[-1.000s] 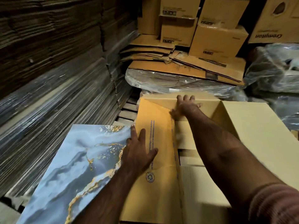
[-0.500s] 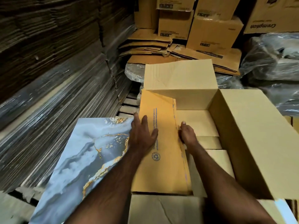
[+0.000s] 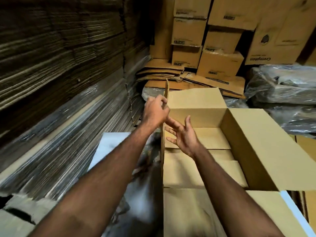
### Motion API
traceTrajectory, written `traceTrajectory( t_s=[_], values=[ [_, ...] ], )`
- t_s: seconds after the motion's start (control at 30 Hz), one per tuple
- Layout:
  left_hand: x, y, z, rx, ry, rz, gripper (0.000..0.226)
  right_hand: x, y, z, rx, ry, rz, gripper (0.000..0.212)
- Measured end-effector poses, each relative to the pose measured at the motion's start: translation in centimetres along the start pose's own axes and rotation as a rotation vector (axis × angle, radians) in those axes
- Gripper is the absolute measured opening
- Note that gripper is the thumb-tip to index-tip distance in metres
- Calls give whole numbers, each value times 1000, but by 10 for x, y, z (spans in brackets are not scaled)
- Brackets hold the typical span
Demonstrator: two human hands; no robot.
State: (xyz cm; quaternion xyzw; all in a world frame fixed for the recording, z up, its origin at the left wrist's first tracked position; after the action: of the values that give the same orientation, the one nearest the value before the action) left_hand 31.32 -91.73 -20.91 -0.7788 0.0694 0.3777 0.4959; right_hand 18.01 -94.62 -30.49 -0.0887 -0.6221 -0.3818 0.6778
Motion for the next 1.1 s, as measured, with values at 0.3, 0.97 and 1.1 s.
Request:
traceTrajectory(
  t_s=[0.3, 0.97, 1.1],
  values=[
    [104, -17, 33, 297, -466, -606, 49, -39, 22, 24, -142, -28, 508, 58],
    [100, 142, 77, 434, -799, -148, 97, -85, -90, 71, -331, -49, 1190, 30],
    [98, 139, 83, 290, -768, -16, 47, -91, -96, 69, -297, 9, 1228, 33]
  ],
)
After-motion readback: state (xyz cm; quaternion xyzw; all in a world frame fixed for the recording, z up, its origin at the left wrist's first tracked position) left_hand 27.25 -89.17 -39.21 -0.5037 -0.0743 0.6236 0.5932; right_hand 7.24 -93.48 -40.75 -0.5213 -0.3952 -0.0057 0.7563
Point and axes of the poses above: each hand's wrist, its own z-axis away from the middle knuckle, its own y-axis out of the palm, x = y × z, the point moved 4 cm from there along -z, towards the middle knuckle, and after that the axes turned 3 degrees about x, right-handed, at the moved point
